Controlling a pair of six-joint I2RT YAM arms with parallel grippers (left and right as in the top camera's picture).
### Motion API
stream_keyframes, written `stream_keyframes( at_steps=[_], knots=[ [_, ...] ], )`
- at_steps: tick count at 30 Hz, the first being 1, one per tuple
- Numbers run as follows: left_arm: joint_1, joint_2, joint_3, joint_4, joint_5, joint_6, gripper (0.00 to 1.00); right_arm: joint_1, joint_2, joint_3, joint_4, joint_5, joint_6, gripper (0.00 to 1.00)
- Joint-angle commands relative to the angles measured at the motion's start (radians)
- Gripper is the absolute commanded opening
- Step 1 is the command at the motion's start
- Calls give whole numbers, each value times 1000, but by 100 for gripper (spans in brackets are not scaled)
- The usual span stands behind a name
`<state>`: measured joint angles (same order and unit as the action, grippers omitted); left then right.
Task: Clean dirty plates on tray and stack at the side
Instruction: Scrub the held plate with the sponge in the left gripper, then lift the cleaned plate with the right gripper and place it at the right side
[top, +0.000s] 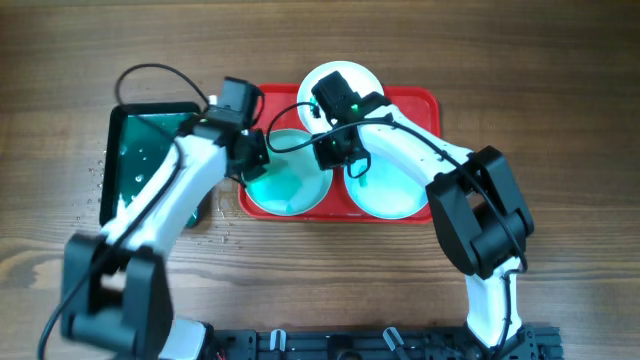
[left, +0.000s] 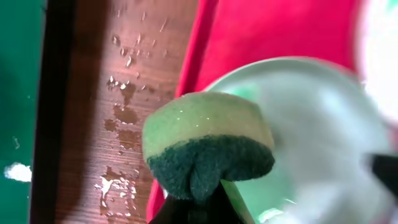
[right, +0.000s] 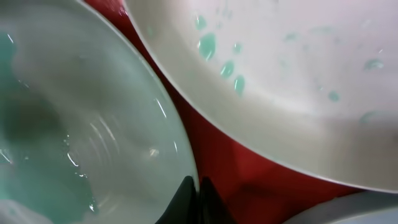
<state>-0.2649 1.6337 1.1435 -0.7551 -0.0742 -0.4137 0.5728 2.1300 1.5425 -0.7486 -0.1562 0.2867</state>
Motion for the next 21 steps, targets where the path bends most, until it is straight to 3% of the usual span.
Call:
stream_keyframes(
  at_steps=[1, 5, 12, 15, 21],
  knots=[
    [70, -149, 18, -4, 134, -17, 4, -3, -53, 68, -1, 3, -25, 4],
    [201, -286, 18, -13, 216, -18, 4, -3, -126, 114, -21, 130, -28, 4],
    [436, -407, 18, -76, 215, -21, 4, 34, -246, 121, -31, 492, -80, 4],
    [478, -406, 18, -95, 215, -21, 4, 78, -257, 121, -13, 639, -162, 4],
    [492, -405, 18, -95, 211, -21, 4, 233, -257, 121, 79, 960, -459, 4]
  ],
)
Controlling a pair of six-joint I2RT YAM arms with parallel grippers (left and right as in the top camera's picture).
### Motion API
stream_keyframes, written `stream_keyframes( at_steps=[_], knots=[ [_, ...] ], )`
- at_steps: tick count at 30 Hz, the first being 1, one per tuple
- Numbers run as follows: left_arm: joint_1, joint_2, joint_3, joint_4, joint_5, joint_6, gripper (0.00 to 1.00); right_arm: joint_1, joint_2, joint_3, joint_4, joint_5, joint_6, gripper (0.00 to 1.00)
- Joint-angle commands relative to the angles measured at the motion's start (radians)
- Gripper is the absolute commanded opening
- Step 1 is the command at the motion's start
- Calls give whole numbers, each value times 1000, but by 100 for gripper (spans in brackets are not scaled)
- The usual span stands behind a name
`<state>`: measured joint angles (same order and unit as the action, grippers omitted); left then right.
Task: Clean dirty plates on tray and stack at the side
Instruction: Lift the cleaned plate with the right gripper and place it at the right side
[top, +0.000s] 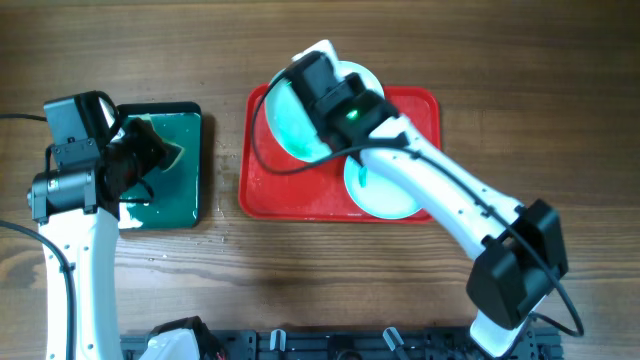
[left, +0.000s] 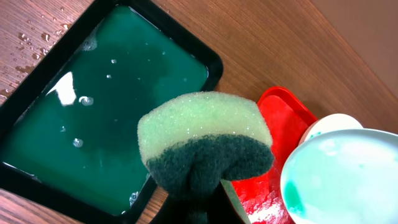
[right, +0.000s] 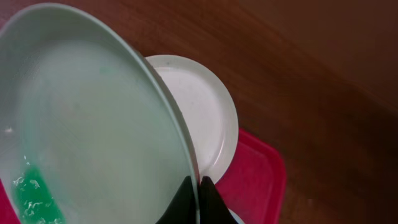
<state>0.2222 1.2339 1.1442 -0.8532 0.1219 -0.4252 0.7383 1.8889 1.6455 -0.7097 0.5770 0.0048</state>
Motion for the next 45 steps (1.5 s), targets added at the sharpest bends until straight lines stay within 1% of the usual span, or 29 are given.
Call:
stream_keyframes(
  at_steps=[1, 4, 7, 10, 14, 17, 20, 22, 24, 26, 27, 28, 29, 30, 32, 33, 35, 37, 39, 41, 42, 43, 44, 45],
  knots=[
    [5, -5, 16, 3, 14, -9, 4, 93, -16, 18, 66, 276, -211, 4],
    [5, -5, 14, 3, 11, -9, 4, 152, -16, 18, 121, 352, -319, 4],
    [5, -3, 14, 3, 11, -9, 4, 190, -16, 18, 151, 354, -420, 4],
    [5, -2, 14, 3, 11, -9, 4, 205, -16, 18, 188, 354, -454, 4],
    [5, 0, 14, 3, 11, -9, 4, 205, -16, 18, 191, 363, -477, 4],
    [5, 3, 14, 8, 11, -9, 4, 205, -16, 18, 196, 424, -478, 4],
    [5, 11, 14, 11, 11, -9, 4, 205, -16, 18, 197, 456, -528, 4],
    [5, 19, 14, 11, 11, -9, 4, 205, -16, 17, 197, 423, -518, 4],
    [5, 27, 14, 11, 11, -9, 4, 196, -15, 8, 193, 283, -476, 4],
    [5, 33, 14, 10, 11, -9, 4, 167, -14, -21, 193, 113, -469, 4],
    [5, 36, 14, 10, 11, -9, 4, 154, -14, -33, 196, 85, -467, 4],
    [5, 39, 14, 10, 11, -9, 4, 140, -13, -42, 198, 92, -443, 4],
    [5, 42, 14, 10, 12, -9, 4, 135, -15, -41, 205, 146, -410, 4],
    [5, 45, 14, 11, 12, -9, 4, 138, -30, -39, 227, 238, -339, 4],
    [5, 52, 14, 11, 12, -9, 4, 142, -63, -39, 281, 291, -246, 4],
    [5, 56, 14, 11, 12, -9, 4, 141, -79, -39, 302, 266, -213, 4],
    [5, 64, 14, 11, 12, -9, 4, 112, -106, -39, 326, 122, -176, 4],
    [5, 68, 14, 10, 12, -9, 4, 31, -127, -39, 296, -99, -88, 4],
    [5, 68, 14, 11, 11, -9, 4, -95, -129, -40, 240, -321, 26, 4],
    [5, 68, 14, 11, 12, -9, 4, -206, -127, -40, 192, -444, 113, 4],
    [5, 68, 14, 11, 12, -9, 4, -294, -127, -40, 161, -530, 163, 4],
    [5, 68, 14, 11, 12, -9, 4, -361, -127, -40, 142, -596, 187, 4],
    [4, 68, 14, 11, 12, -9, 4, -466, -127, -41, 125, -693, 212, 4],
    [4, 68, 14, 11, 12, -9, 4, -533, -124, -44, 123, -748, 212, 4]
  ],
)
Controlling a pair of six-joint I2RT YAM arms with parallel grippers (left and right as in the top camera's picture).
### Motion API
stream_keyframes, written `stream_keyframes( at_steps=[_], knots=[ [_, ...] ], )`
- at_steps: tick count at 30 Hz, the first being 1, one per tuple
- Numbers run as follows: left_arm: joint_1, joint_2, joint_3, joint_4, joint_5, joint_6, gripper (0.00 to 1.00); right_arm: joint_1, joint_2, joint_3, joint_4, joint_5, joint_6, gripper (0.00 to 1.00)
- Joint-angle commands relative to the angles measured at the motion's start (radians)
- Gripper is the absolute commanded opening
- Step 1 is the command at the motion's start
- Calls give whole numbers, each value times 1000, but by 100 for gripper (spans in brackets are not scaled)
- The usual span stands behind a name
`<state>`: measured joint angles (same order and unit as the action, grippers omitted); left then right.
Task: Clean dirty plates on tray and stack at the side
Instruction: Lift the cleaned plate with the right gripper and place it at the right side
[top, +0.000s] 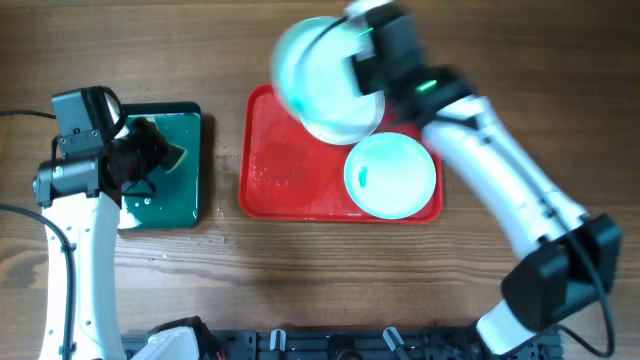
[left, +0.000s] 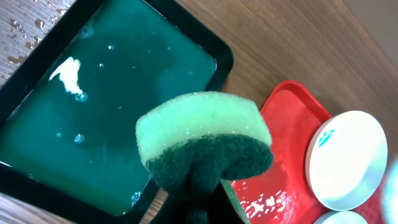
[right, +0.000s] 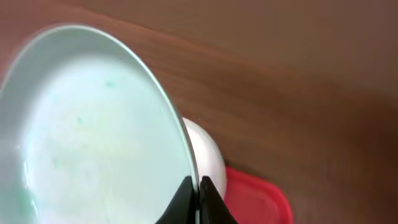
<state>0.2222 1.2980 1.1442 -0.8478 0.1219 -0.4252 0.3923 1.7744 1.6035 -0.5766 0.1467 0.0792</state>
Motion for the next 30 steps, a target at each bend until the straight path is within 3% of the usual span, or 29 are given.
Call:
stream_keyframes(
  at_steps=[1, 7, 12, 19, 26, 30],
  knots=[
    [4, 4, 14, 5, 12, -9, 4, -266, -8, -9, -11, -371, 142, 4],
    [4, 4, 14, 5, 12, -9, 4, -602, 4, -118, -8, -351, 211, 4],
    [4, 4, 14, 5, 12, -10, 4, -732, 4, -283, 95, -241, 209, 5],
    [4, 4, 14, 5, 12, -9, 4, -763, 4, -468, 315, -239, 211, 4],
    [4, 4, 14, 5, 13, -10, 4, -763, 5, -500, 360, -206, 262, 5],
    [4, 4, 14, 5, 12, -10, 4, -762, 5, -500, 364, -286, 262, 24]
  ],
)
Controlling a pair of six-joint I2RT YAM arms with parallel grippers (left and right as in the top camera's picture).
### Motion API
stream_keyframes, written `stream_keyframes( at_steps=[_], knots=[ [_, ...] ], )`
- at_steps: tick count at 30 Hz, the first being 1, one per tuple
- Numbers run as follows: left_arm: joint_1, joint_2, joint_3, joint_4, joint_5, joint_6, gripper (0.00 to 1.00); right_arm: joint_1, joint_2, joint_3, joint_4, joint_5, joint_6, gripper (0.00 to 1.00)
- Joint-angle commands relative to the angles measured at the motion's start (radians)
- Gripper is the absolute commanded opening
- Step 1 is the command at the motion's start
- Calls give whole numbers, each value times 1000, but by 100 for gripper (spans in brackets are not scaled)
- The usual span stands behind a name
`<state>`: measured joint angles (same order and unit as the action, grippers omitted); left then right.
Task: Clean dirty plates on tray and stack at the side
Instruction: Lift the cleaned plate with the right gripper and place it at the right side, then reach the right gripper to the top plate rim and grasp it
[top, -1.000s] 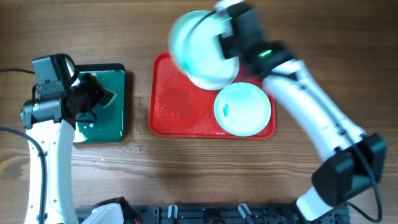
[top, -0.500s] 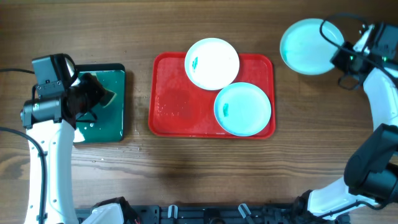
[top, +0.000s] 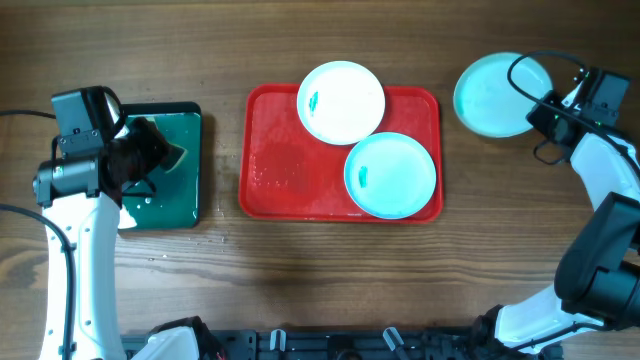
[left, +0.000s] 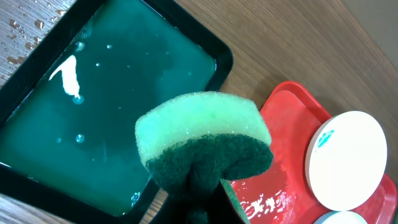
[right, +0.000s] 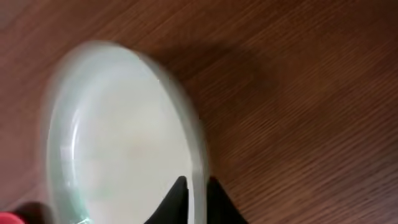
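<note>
The red tray (top: 280, 160) carries a white plate (top: 341, 102) at the back and a mint plate (top: 390, 175) in front, each with a teal smear. A pale green plate (top: 497, 95) lies on the table right of the tray. My right gripper (top: 543, 108) straddles that plate's right rim (right: 198, 143), jaws slightly apart, open (right: 196, 180). Far left, my left gripper (top: 150, 155) is shut on a yellow-green sponge (left: 202, 134), held above the right edge of the basin. The sponge hides my left fingertips.
A black basin (top: 160, 108) of green wash water sits left of the tray, with water drops on the wood around it. The right arm's cable loops above the pale green plate. Bare wooden table lies in front of the tray.
My right gripper has gone from above the tray's back edge to the table right of the tray. The pale green plate lies there and the jaws stand wider. The left arm has barely moved.
First the sponge was at the pale green plate on the tray's left side while my right gripper held its rim. Then the sponge was back over the basin and the plate was lifted, tilted. It hung above the tray's back, and now lies right of the tray.
</note>
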<state>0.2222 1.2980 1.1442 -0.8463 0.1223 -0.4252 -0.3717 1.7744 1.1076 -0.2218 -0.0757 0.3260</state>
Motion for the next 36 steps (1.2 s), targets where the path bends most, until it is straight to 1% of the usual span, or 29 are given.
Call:
stream_keyframes(
  at_steps=[1, 3, 5, 7, 9, 14, 15, 17, 18, 20, 21, 23, 26, 28, 31, 32, 34, 36],
  knots=[
    [4, 4, 14, 4, 12, -10, 4, 5, 6, -4, 12, -85, 14, 29],
    [4, 4, 14, 4, 12, -10, 4, 17, 6, -4, 12, -111, 14, 38],
    [4, 4, 14, 4, 12, -10, 4, 38, 6, -4, 13, -153, -5, 41],
    [4, 4, 14, 5, 12, -10, 4, 78, 6, -4, 29, -237, -45, 49],
    [4, 4, 14, 5, 18, -10, 4, 121, 6, -4, 52, -285, -75, 52],
    [4, 4, 14, 4, 27, -10, 4, 286, 6, -4, 128, -284, -91, 53],
    [4, 4, 14, 4, 27, -10, 4, 323, 6, -4, 150, -274, -90, 55],
    [4, 4, 14, 4, 27, -10, 4, 390, 14, -4, 177, -192, -90, 56],
    [4, 4, 14, 4, 27, -10, 4, 433, 27, -3, 183, -102, -78, 55],
    [4, 4, 14, 4, 27, -10, 4, 472, 53, 8, 172, -59, -36, 53],
    [4, 4, 14, 4, 27, -10, 4, 486, 69, 26, 147, -83, -31, 54],
    [4, 4, 14, 4, 27, -10, 4, 503, 93, 97, 44, -147, -35, 61],
    [4, 4, 14, 5, 27, -10, 4, 507, 95, 217, -122, -147, -57, 66],
    [4, 4, 14, 4, 27, -10, 4, 509, 100, 319, -282, -154, -87, 71],
    [4, 4, 14, 5, 27, -13, 4, 509, 121, 427, -487, -153, -129, 74],
    [4, 4, 14, 5, 27, -29, 5, 509, 136, 448, -534, -150, -150, 79],
    [4, 4, 14, 12, 35, -44, 5, 510, 164, 449, -519, -143, -150, 82],
    [4, 4, 14, 19, 45, -44, 4, 520, 203, 448, -456, -143, -142, 82]
  ],
)
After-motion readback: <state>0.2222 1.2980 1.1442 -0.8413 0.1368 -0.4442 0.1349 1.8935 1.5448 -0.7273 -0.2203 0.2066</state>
